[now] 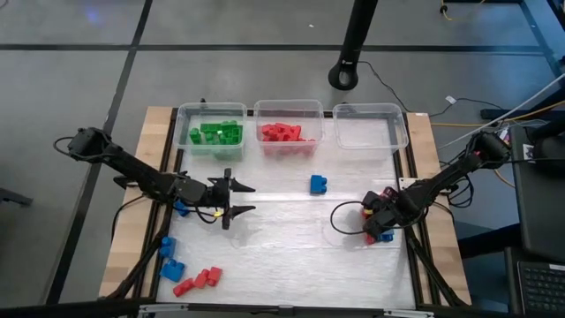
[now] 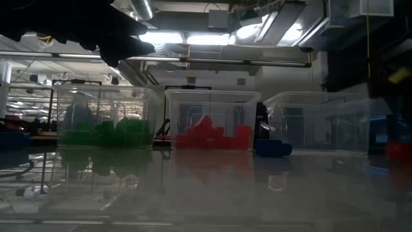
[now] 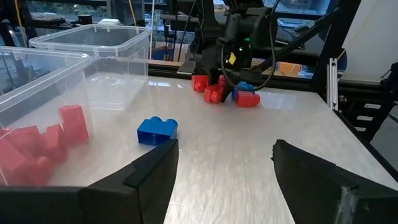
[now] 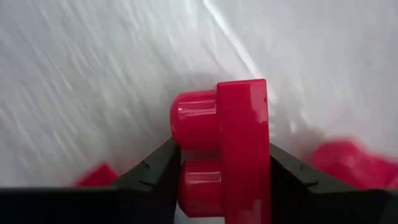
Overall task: Sort blocks
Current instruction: Put the red game piece into the middle transparent bin
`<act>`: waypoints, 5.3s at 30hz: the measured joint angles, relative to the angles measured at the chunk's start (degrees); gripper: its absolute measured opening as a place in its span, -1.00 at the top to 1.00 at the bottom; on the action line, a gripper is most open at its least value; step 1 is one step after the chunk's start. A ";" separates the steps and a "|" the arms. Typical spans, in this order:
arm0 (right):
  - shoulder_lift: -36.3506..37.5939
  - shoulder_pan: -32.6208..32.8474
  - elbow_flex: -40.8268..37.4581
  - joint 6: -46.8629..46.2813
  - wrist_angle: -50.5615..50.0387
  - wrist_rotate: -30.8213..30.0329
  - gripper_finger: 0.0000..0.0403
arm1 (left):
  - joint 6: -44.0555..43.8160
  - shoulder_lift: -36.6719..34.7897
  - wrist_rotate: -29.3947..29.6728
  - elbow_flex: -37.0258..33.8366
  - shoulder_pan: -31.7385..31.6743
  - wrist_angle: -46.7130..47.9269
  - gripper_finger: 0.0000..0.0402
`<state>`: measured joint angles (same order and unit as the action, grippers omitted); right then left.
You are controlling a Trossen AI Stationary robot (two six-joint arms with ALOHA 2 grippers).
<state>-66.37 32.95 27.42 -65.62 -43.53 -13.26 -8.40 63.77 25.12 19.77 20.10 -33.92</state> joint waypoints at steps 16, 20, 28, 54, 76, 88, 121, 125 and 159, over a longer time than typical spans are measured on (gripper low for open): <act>0.13 -9.98 15.54 35.44 9.95 -15.58 0.16 | -0.12 0.00 0.07 0.00 -0.01 0.00 -0.22; 0.13 -16.94 16.87 51.96 22.09 -15.23 0.09 | -0.14 0.00 0.07 0.00 -0.01 0.00 -0.22; -0.31 -33.10 16.91 75.59 42.50 -8.76 0.16 | -0.65 0.02 0.07 0.00 -0.01 -0.80 -0.22; -15.02 -54.77 16.93 89.42 72.01 0.20 -0.32 | -2.03 0.04 0.04 0.04 -0.01 -1.70 -0.22; 10.36 -37.24 28.47 71.39 0.77 9.41 -0.59 | -3.21 0.02 0.02 0.04 -0.01 -0.97 -0.22; 4.78 -21.50 28.41 41.76 -25.43 9.65 -0.56 | -3.21 0.00 0.02 0.04 -0.01 -1.28 -0.22; -24.70 -23.15 16.58 40.91 -30.40 20.39 -0.56 | -3.19 0.00 0.02 0.00 0.00 -0.64 -0.22; -24.74 -23.23 16.91 43.92 -27.80 19.16 -0.54 | -3.19 0.00 0.02 0.00 -0.01 -0.61 -0.22; -24.61 -22.08 34.92 49.04 -11.28 5.26 -0.48 | -3.41 0.00 0.00 0.00 0.00 1.78 -0.22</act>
<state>-90.98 10.87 62.34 -16.58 -54.80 -8.00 -11.81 63.77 25.12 19.77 20.11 -32.13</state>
